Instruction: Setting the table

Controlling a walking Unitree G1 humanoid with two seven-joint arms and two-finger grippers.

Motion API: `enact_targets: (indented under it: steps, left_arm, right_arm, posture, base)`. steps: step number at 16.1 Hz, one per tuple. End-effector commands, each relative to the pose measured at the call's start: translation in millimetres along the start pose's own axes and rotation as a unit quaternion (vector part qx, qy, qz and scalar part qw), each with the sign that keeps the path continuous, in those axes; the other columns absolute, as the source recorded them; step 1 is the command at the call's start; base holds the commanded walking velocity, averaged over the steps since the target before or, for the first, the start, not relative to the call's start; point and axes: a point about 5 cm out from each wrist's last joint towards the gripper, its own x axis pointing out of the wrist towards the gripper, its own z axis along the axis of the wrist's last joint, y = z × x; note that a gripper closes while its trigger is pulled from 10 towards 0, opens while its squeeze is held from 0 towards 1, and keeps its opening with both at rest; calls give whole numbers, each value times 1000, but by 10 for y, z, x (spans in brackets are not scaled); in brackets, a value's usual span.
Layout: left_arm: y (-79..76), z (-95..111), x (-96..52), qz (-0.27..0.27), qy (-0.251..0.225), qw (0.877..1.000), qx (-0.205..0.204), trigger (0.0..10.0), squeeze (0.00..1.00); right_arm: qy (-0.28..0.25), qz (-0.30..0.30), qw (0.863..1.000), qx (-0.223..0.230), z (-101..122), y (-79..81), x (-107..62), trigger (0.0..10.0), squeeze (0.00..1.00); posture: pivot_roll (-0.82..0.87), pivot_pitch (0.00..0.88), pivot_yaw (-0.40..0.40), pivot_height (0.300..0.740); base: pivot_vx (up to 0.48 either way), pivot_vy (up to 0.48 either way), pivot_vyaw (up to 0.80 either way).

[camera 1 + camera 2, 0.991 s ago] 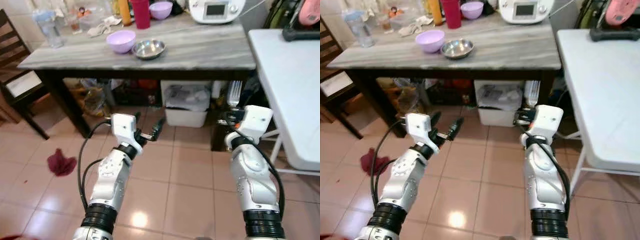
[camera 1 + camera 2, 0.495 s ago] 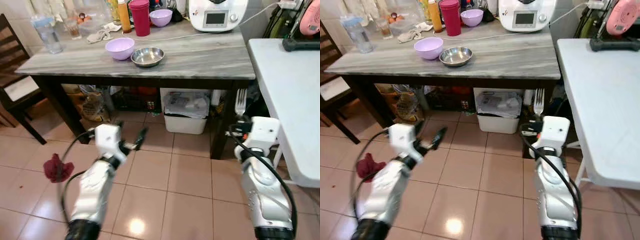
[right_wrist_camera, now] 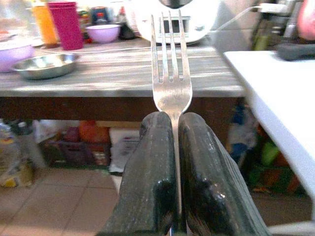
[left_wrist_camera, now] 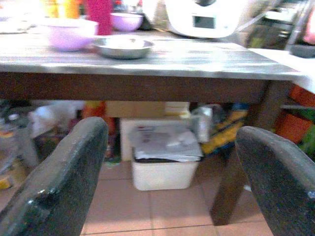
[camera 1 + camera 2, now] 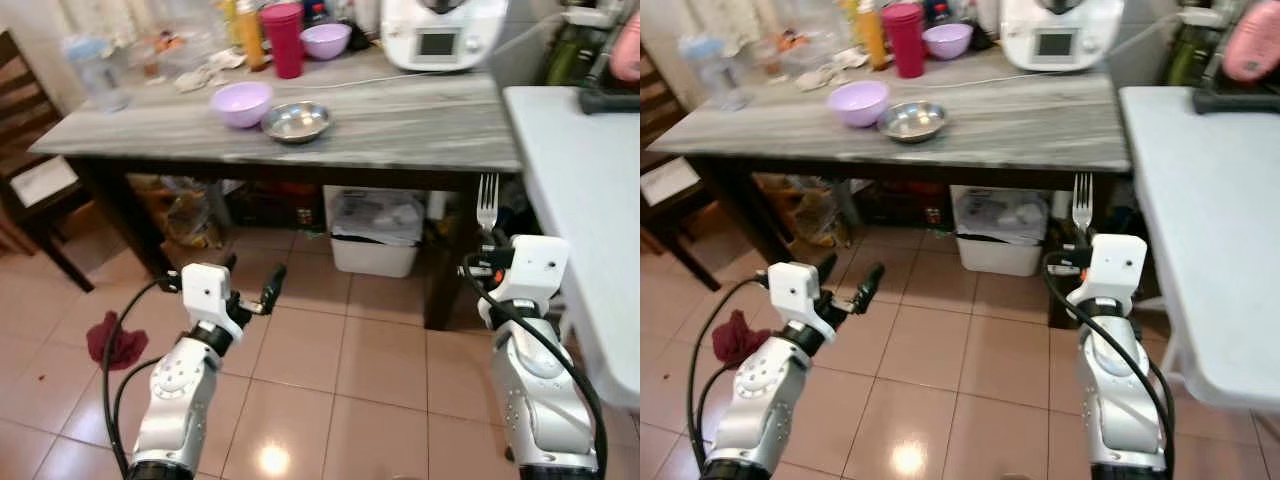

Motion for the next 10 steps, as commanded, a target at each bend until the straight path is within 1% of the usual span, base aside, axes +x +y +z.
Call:
enact_targets:
  steps: [1,8,10]
  left_arm:
    - [104,5,-52,16,8,1000,9,10000,0]
    - [49,19,-5,6,8,1000,3,10000,0]
    - [45,18,-1,4,8,1000,2,10000,0]
  right_arm:
    - [-7,18,1000,7,45,111,9,10000,0]
    - [-9,16,1000,9,54,123,14,10000,0]
    - [-5,11,1000,19,45,124,21,10000,0]
  posture:
    - [-245,89,78,740]
    - [-243,86,83,740]
    - [-241,84,84,740]
  base:
    - [262,0,550]
    - [261,0,634]
    - [264,0,0]
